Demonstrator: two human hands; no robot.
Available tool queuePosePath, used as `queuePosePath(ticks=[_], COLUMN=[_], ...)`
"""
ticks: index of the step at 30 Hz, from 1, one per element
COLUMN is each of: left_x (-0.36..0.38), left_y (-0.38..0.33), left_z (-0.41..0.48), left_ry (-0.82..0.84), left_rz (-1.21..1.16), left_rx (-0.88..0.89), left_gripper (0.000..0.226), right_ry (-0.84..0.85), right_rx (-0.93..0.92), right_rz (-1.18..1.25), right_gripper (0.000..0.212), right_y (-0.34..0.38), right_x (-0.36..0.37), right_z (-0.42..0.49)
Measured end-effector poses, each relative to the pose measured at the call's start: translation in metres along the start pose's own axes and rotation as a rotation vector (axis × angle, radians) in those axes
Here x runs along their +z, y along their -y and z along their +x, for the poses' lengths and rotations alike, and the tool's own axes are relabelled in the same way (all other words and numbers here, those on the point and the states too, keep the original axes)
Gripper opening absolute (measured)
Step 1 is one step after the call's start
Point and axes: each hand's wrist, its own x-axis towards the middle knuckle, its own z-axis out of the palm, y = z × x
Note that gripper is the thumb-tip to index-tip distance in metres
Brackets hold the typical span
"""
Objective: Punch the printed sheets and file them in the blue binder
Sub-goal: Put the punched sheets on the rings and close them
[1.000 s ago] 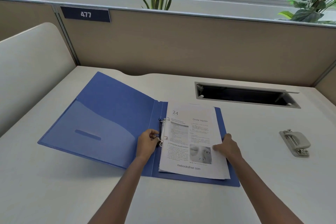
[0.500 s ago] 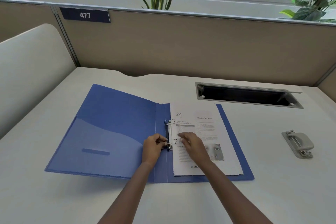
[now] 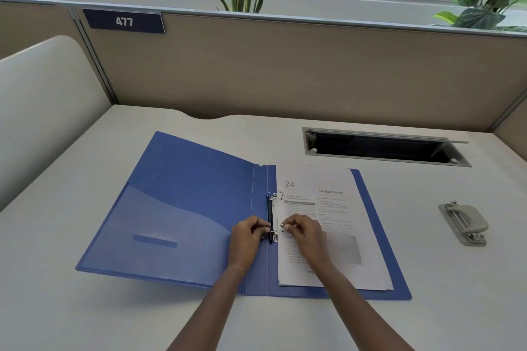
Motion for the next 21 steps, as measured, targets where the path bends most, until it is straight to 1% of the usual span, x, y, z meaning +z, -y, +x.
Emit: queuePosePath(ticks=[3, 8, 11, 15, 18, 21], left_x=[0.006, 0.011, 0.012, 0.014, 0.015, 0.019], left_y=[0.000, 0.000, -0.003, -0.008, -0.010, -0.016], left_z=[-0.001, 0.001, 0.001, 0.000, 0.000, -0.002], left_ry=[0.017, 0.047, 0.050, 0.048, 0.061, 0.084], left_rz=[-0.029, -0.027, -0.001, 0.053, 0.096, 0.180], left_rx=[-0.013, -0.028, -0.013, 0.010, 0.032, 0.088], left_gripper=[0.032, 0.034, 0.030, 0.032, 0.027, 0.024], right_ry=[0.006, 0.101, 0.118, 0.127, 0.124, 0.140], right_rx=[0.050, 0.173, 0.192, 0.204, 0.206, 0.205], right_rz=[0.049, 0.181, 0.187, 0.173, 0.171, 0.153], right_gripper=[0.035, 0.026, 0.026, 0.025, 0.024, 0.010], right_y=[-0.006, -0.014, -0.015, -0.017, -0.019, -0.018], right_x=[-0.005, -0.009, -0.010, -0.009, -0.010, -0.012], right_z=[-0.002, 0.000, 0.003, 0.005, 0.005, 0.004])
